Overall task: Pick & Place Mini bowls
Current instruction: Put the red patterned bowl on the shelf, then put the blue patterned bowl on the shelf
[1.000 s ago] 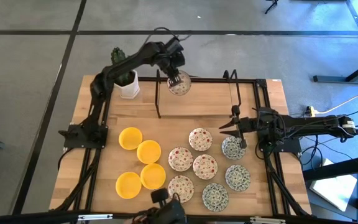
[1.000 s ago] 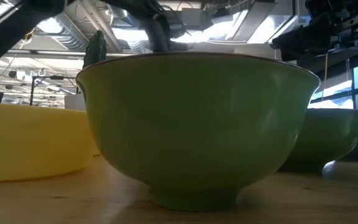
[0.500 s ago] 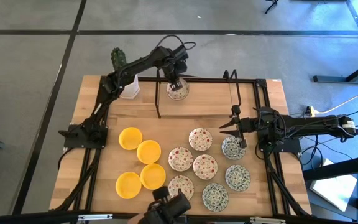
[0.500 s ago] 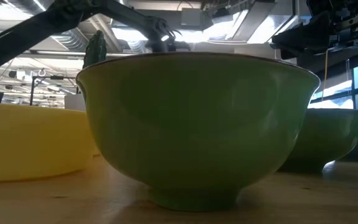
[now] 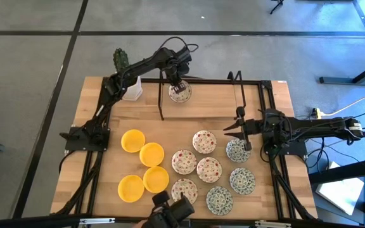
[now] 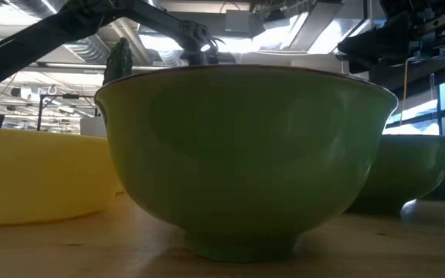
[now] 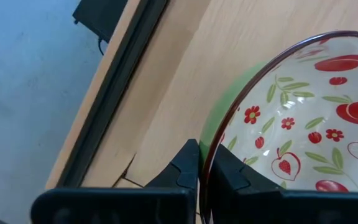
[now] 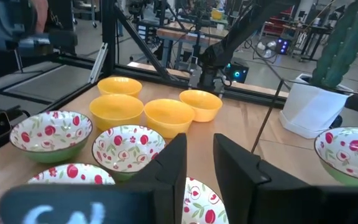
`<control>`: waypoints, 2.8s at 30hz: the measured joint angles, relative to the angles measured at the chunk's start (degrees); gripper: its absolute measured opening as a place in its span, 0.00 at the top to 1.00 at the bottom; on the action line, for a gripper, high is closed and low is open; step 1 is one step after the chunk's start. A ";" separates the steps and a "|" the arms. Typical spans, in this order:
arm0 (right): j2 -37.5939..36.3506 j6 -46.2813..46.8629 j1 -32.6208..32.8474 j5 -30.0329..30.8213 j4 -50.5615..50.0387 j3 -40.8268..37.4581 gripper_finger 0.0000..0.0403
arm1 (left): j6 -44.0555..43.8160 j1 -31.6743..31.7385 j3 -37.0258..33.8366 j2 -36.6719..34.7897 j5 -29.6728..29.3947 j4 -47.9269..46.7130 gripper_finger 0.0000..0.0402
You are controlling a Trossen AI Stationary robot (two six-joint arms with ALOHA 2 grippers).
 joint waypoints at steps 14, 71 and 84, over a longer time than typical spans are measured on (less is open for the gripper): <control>0.00 2.88 0.00 -0.57 1.20 0.00 0.80 | -1.87 -0.07 -0.07 1.43 0.31 -2.86 0.98; 0.00 4.72 0.00 -3.61 0.60 0.00 0.80 | -7.44 -3.08 -0.13 3.26 -2.72 -5.22 0.54; 0.01 5.82 0.00 -3.63 -0.03 0.00 0.80 | -2.43 -4.36 0.39 2.64 -9.02 -6.54 0.47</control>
